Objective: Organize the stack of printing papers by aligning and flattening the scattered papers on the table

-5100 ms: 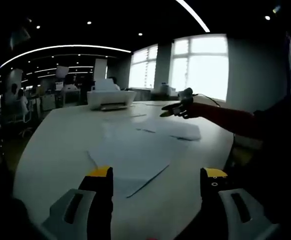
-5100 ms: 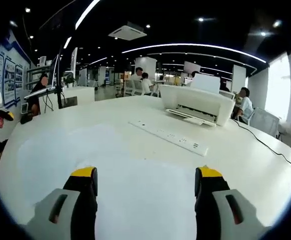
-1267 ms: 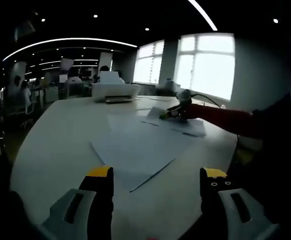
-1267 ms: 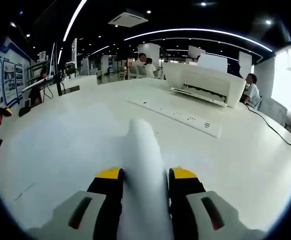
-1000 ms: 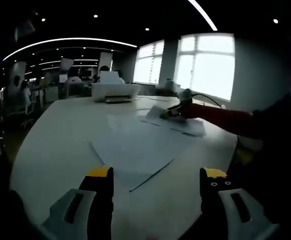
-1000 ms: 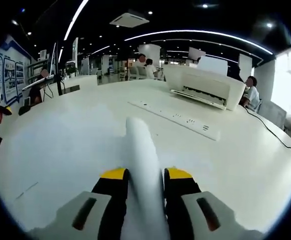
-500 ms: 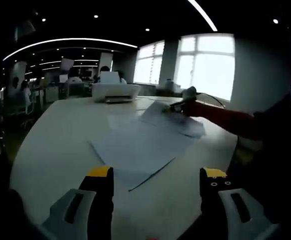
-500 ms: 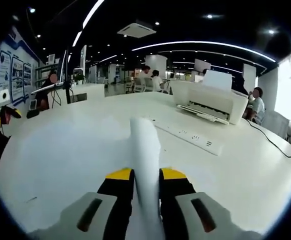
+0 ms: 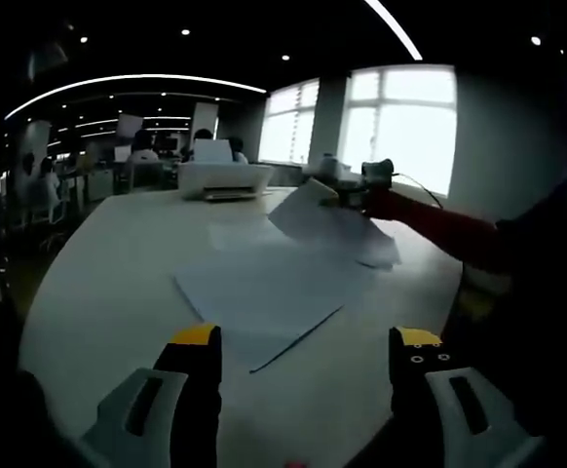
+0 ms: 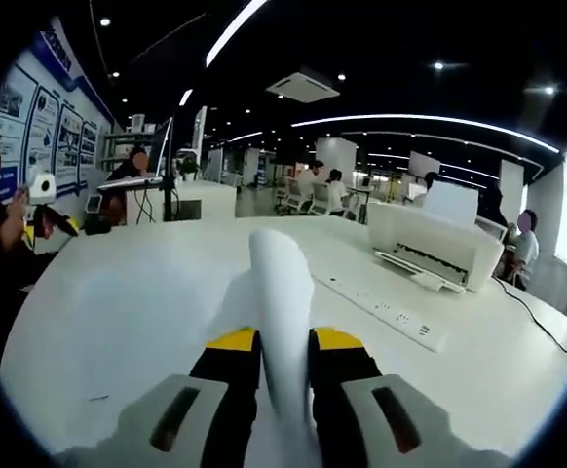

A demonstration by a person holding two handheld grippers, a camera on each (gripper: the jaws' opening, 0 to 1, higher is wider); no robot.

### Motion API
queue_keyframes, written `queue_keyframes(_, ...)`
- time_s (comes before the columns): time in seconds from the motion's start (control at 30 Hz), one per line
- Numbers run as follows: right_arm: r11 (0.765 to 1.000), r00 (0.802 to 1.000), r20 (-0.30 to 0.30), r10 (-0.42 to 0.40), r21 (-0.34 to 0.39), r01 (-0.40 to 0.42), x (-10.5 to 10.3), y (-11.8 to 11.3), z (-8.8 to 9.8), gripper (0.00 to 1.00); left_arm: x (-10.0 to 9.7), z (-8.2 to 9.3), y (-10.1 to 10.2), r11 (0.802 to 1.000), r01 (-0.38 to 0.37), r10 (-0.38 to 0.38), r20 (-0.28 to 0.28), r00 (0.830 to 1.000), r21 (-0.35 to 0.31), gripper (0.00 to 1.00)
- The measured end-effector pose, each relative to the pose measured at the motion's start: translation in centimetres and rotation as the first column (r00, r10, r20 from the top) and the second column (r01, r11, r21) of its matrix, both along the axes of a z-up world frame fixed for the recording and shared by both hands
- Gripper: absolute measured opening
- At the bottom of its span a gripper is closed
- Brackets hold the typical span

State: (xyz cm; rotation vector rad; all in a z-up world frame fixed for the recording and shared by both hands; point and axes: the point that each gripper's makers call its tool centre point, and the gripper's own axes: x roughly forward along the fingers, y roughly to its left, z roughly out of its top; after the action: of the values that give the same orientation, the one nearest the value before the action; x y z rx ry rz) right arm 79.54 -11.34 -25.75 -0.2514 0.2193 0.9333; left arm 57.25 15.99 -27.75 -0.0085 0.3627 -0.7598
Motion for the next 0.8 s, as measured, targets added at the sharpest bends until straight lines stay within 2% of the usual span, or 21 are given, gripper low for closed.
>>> queue_keyframes(0.13, 0.999, 0.999, 0.010, 0.033, 0.004, -0.033, -1.5, 1.0, 0.6, 0.16, 0.1, 0.0, 0.1, 1.000, -0.001, 0.001, 0.002, 1.000, 0.005, 0.73)
queue_keyframes(0.17, 0.999, 0.999, 0.003, 0.038, 0.005, -0.038, 0.9, -0.3, 0.3, 0.16, 0.2, 0.0, 0.1, 1.000, 0.001, -0.001, 0.002, 1.000, 0.007, 0.73)
queue_keyframes(0.2, 0.999, 0.999, 0.008, 0.043, 0.001, -0.043, 2.0, -0.9, 0.3, 0.16, 0.2, -0.1, 0.1, 1.000, 0.002, -0.002, 0.001, 1.000, 0.008, 0.73)
queue_keyframes(0.27, 0.998, 0.998, 0.011, 0.055, 0.001, -0.055, 2.7, -1.3, 0.3, 0.16, 0.2, -0.1, 0.1, 1.000, 0.005, -0.005, 0.000, 1.000, 0.008, 0.73)
queue_keyframes(0.67, 0.997, 0.996, 0.052, 0.071, 0.009, -0.072, 3.0, -2.0, 1.8, 0.16, -0.2, 0.0, -0.6, 1.000, 0.000, 0.000, 0.006, 1.000, 0.005, 0.73)
queue_keyframes(0.8, 0.997, 0.996, 0.056, 0.075, 0.014, -0.076, 2.3, -1.6, 2.0, 0.16, -0.3, 0.0, -0.9, 1.000, 0.004, -0.004, 0.008, 1.000, 0.004, 0.73)
